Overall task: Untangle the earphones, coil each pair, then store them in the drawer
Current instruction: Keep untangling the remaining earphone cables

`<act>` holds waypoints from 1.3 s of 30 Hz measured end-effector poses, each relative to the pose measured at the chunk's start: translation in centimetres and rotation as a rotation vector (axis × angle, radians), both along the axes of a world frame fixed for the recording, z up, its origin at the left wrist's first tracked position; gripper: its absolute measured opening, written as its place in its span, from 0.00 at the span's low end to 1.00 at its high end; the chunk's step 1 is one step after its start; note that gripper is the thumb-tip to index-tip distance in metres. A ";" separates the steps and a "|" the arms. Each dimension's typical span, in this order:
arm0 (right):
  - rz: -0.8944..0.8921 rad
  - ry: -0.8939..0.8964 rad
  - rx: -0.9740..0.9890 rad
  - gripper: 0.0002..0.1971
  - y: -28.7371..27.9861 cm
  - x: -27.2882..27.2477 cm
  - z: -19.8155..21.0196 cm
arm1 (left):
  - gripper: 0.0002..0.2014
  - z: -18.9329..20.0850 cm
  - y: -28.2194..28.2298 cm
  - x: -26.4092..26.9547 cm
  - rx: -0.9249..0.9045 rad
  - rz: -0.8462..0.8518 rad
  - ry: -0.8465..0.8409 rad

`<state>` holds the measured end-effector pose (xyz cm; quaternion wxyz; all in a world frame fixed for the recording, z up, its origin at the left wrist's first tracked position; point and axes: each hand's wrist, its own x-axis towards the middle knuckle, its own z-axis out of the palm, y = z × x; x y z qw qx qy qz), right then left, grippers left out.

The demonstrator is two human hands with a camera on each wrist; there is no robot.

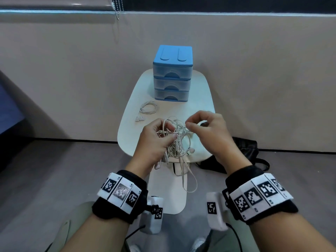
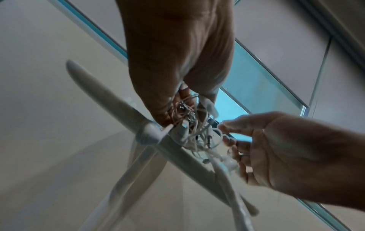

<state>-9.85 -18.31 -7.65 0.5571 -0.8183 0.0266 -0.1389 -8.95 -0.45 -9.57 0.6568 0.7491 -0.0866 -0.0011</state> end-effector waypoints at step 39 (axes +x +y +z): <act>0.245 0.299 -0.093 0.04 -3.8 -2.7 1.8 | 0.16 3.5 -2.0 0.3 0.619 -0.239 -0.365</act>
